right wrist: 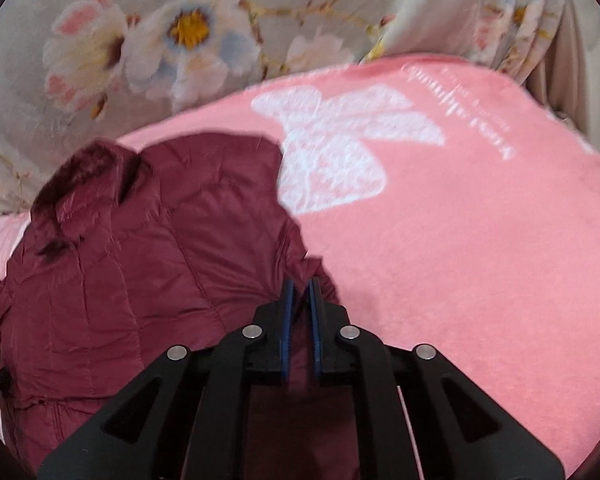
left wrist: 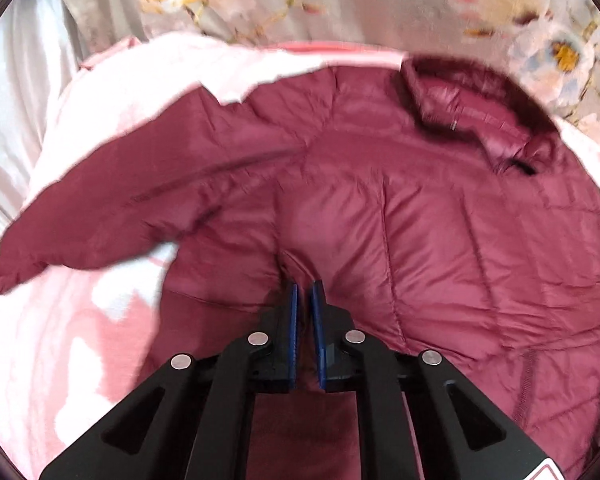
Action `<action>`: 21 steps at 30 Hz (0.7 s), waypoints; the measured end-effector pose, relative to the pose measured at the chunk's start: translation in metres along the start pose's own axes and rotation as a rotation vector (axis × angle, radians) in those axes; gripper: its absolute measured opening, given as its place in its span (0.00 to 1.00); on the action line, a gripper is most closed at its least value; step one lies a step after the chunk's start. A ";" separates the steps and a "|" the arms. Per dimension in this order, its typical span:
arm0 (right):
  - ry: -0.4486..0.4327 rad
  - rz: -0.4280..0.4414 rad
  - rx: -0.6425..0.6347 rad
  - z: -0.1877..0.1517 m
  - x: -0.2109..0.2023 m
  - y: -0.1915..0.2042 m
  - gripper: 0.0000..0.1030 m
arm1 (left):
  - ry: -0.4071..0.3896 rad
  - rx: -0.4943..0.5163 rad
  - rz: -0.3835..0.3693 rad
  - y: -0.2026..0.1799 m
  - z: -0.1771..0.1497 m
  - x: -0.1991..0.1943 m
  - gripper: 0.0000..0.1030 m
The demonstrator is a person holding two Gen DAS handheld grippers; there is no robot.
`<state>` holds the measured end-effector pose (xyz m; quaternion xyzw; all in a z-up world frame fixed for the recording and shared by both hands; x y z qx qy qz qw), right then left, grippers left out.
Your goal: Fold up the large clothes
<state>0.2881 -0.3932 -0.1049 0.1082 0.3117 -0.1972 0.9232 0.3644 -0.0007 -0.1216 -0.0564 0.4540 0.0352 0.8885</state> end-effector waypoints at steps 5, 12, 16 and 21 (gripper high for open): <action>-0.041 0.172 -0.049 0.021 -0.021 0.054 0.16 | -0.044 -0.013 -0.081 -0.020 0.030 -0.034 0.25; 0.111 0.239 -0.223 -0.016 0.032 0.138 0.26 | 0.009 0.058 -0.069 -0.073 0.020 0.006 0.33; 0.149 0.192 -0.321 -0.051 0.038 0.143 0.26 | 0.069 0.071 -0.053 -0.073 -0.008 0.028 0.33; 0.129 0.184 -0.365 -0.069 0.029 0.135 0.26 | -0.001 0.108 -0.045 -0.065 -0.033 0.029 0.36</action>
Point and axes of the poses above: each gripper's, at about its wrist camera, not at the fingertips, and x roughly the way its jaws point, y to its left, z to its top, the point moved 6 cm from there along x, roughly the way its jaws point, and after that the axes turned 9 degrees about -x, right-handed, at the moved point
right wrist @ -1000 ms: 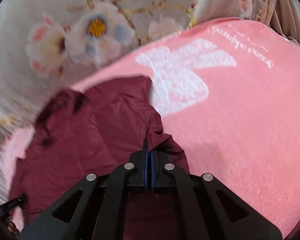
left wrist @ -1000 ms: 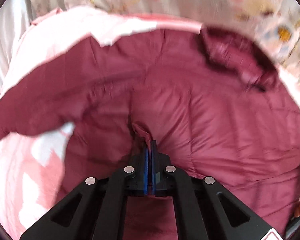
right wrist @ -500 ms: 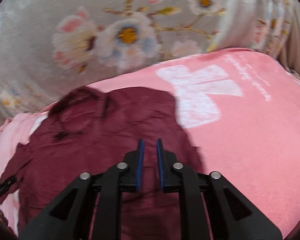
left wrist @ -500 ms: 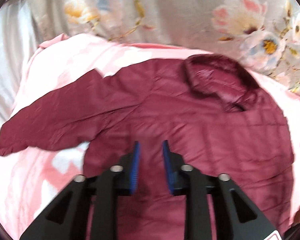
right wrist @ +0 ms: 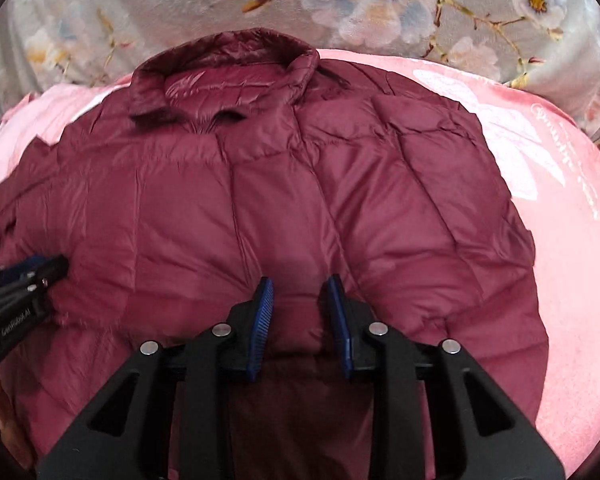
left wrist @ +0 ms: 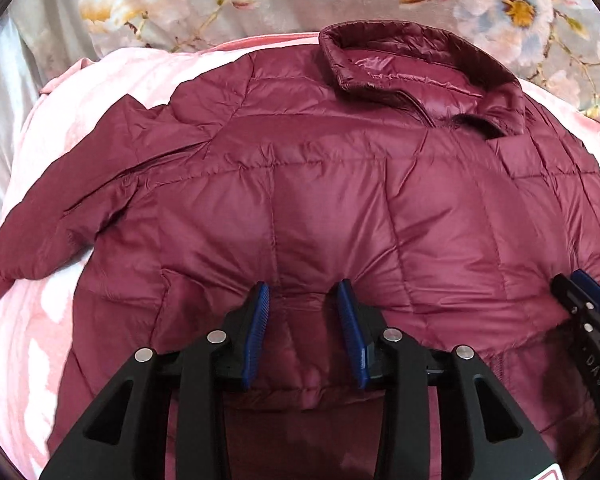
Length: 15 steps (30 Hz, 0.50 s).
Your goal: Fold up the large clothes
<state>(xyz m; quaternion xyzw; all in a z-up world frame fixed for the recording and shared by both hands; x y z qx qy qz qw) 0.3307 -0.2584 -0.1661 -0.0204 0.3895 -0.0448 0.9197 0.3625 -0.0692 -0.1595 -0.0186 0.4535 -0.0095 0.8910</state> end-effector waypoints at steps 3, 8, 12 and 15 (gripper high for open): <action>0.000 0.001 0.002 0.001 0.003 0.000 0.26 | -0.038 0.027 0.035 -0.005 -0.002 0.002 0.37; 0.015 0.040 0.017 0.006 -0.004 -0.003 0.28 | -0.016 0.015 0.024 0.001 0.002 -0.001 0.43; -0.059 0.127 0.104 0.039 -0.029 -0.016 0.48 | 0.023 -0.062 -0.035 0.023 0.026 -0.017 0.43; -0.099 0.168 0.169 0.073 -0.028 -0.024 0.49 | -0.021 -0.084 -0.028 0.031 0.055 -0.028 0.44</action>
Point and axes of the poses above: each gripper's, at about its wrist camera, not at the fingertips, and x roughly the way its jaws point, y to its left, z to its top, the point moved 6 cm from there along x, roughly the way its jaws point, and after that the axes turned 9 degrees about -x, right-handed, at the moved point
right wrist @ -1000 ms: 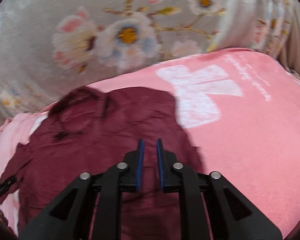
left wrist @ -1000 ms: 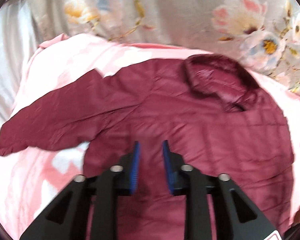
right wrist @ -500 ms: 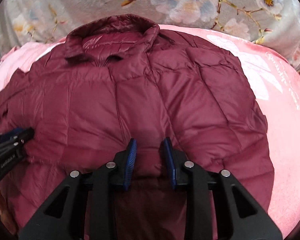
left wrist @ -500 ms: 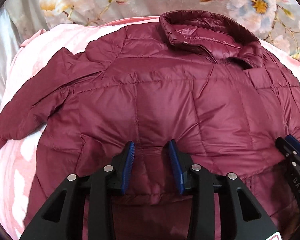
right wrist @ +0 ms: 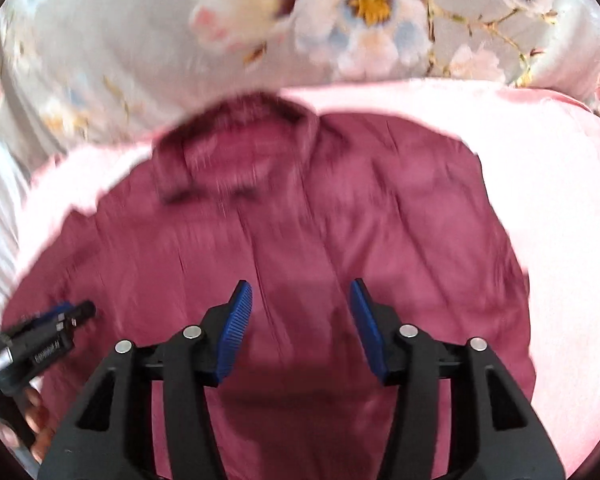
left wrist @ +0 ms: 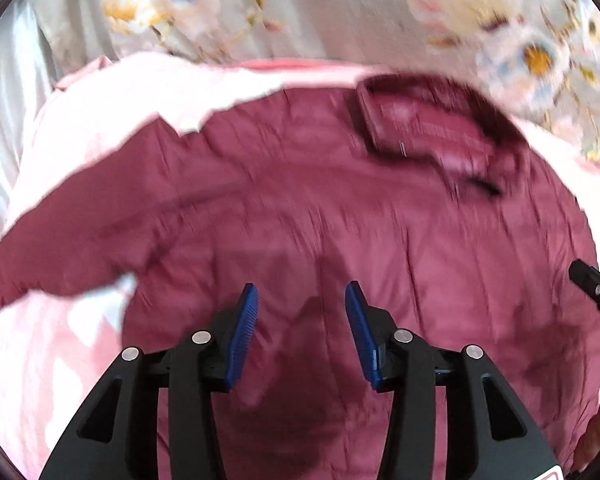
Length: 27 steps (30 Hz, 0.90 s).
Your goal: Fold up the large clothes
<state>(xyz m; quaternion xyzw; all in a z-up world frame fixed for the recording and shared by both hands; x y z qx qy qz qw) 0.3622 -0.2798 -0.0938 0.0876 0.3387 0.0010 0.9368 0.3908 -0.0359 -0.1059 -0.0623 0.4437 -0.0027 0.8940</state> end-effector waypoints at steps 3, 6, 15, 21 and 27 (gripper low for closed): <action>-0.030 0.004 0.066 0.029 0.019 -0.010 0.49 | -0.024 0.012 0.020 -0.002 0.016 0.001 0.47; -0.018 0.011 0.114 0.043 0.045 -0.015 0.49 | 0.005 0.019 0.032 -0.003 0.016 0.016 0.47; 0.030 0.044 0.057 0.055 0.085 0.004 0.08 | 0.042 0.015 0.044 0.006 -0.004 0.048 0.47; -0.067 0.029 -0.001 0.067 0.059 0.007 0.04 | 0.007 0.029 0.050 0.005 -0.009 0.051 0.48; 0.073 -0.026 0.042 0.029 0.099 -0.024 0.03 | -0.033 0.053 0.074 0.002 -0.013 0.052 0.49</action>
Point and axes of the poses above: each gripper's, at about its wrist camera, not at the fingertips, and x roughly the way its jaws point, y to its left, z to its top, the point moved 6 cm from there along x, roughly the way its jaws point, and after that the axes turned 9 degrees about -x, right-handed, at the moved point
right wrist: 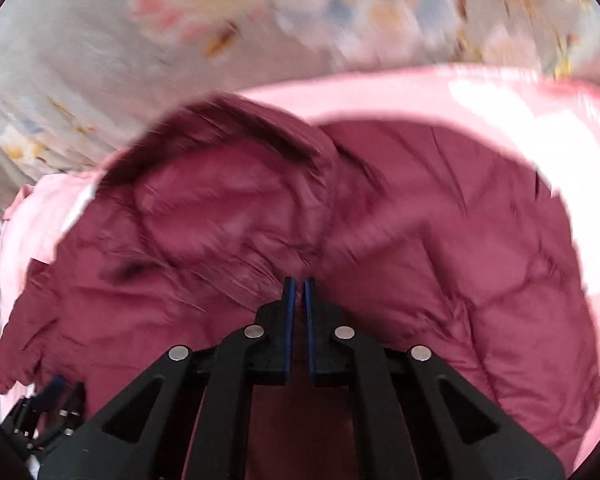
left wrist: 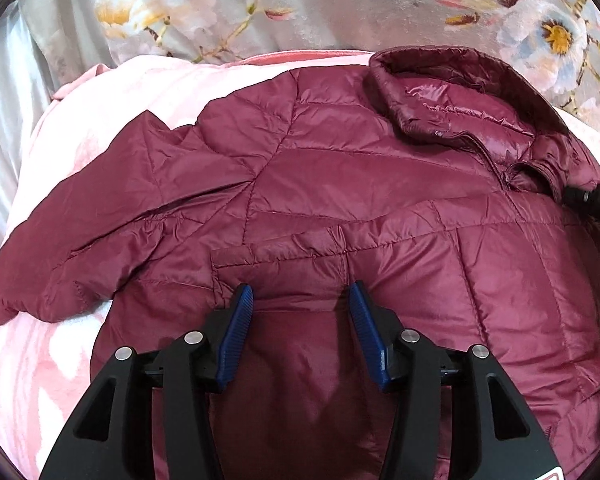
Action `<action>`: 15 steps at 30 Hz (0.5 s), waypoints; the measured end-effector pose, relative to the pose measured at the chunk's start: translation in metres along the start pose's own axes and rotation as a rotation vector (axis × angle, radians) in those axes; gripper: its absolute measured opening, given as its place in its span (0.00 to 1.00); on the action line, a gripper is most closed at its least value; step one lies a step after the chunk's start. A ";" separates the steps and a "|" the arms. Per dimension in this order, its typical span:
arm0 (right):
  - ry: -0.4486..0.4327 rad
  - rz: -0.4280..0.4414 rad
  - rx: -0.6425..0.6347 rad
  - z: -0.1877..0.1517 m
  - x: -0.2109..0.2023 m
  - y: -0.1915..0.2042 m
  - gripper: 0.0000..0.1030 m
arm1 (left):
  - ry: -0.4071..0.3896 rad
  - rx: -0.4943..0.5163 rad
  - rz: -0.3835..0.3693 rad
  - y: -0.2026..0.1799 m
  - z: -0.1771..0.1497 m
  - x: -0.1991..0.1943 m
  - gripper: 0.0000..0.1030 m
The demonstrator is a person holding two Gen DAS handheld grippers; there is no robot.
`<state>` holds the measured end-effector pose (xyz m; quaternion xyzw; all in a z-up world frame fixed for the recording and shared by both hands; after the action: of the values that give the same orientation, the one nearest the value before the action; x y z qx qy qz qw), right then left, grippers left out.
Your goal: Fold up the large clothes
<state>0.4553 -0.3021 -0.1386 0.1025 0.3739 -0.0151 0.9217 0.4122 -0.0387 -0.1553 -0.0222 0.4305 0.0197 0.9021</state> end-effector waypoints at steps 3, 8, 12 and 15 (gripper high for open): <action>-0.016 0.000 0.004 -0.004 -0.012 0.001 0.06 | -0.004 0.002 0.005 0.000 0.000 0.000 0.51; -0.024 0.012 -0.096 -0.033 -0.047 0.022 0.06 | 0.005 0.000 -0.013 0.005 -0.001 -0.004 0.53; 0.020 -0.038 -0.159 -0.058 -0.034 0.026 0.05 | -0.002 0.009 0.000 0.003 -0.002 -0.003 0.54; 0.007 -0.055 -0.166 -0.061 -0.031 0.026 0.04 | -0.007 0.024 0.016 0.002 -0.003 -0.002 0.55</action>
<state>0.3942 -0.2657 -0.1555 0.0154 0.3799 -0.0092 0.9249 0.4084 -0.0372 -0.1557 -0.0077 0.4277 0.0220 0.9036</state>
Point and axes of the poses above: each gripper's, at about its wrist camera, not at the fingertips, and x roughly the way its jaws point, y to its left, z to its top, the point moved 6 cm from there along x, roughly the way its jaws point, and after that the axes turned 9 degrees about -x, right-handed, at the moved point
